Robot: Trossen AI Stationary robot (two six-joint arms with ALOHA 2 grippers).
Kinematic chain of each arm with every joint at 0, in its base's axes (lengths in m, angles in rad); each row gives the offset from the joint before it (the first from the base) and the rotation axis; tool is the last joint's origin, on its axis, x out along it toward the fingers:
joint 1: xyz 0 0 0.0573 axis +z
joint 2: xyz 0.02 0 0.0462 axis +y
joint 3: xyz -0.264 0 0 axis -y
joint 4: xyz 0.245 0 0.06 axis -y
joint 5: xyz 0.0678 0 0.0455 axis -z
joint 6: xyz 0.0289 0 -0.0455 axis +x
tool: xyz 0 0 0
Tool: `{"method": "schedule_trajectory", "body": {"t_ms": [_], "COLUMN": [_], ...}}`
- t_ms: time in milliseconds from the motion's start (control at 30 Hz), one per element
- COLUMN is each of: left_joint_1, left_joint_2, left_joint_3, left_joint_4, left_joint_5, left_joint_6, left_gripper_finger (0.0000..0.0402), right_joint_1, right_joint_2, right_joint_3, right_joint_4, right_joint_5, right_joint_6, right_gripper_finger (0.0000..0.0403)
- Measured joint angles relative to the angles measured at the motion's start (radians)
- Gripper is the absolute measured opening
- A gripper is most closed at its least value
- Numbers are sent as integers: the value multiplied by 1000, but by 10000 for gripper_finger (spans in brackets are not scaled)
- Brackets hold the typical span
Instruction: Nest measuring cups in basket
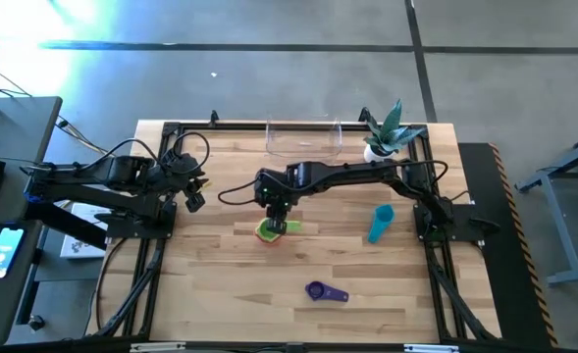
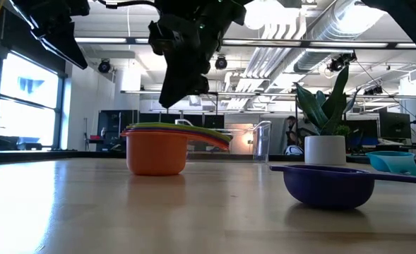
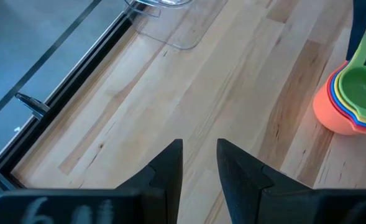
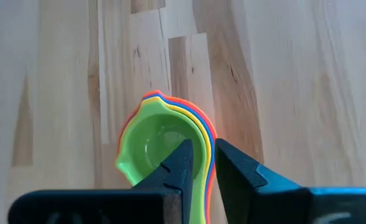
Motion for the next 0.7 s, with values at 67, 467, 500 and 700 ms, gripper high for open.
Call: {"method": "schedule_trajectory", "body": {"t_ms": [67,467,500,700], "left_joint_1": [0,0,0,0], "left_joint_2": [0,0,0,0], "left_joint_3": [0,0,0,0], "left_joint_4": [0,0,0,10], "left_joint_5": [0,0,-1,-5], "left_joint_6": [0,26,34,61], "left_gripper_finger": [90,90,90,90], "right_joint_1": [0,33,41,104], "right_joint_2": [-2,-20,-26,-71], "right_joint_3": [0,0,0,0], "right_joint_4": [-11,-200,-223,-428], "right_joint_5": [0,-1,15,174], "right_joint_6": [42,441,458,563], "right_gripper_finger": [58,58,58,58]}}
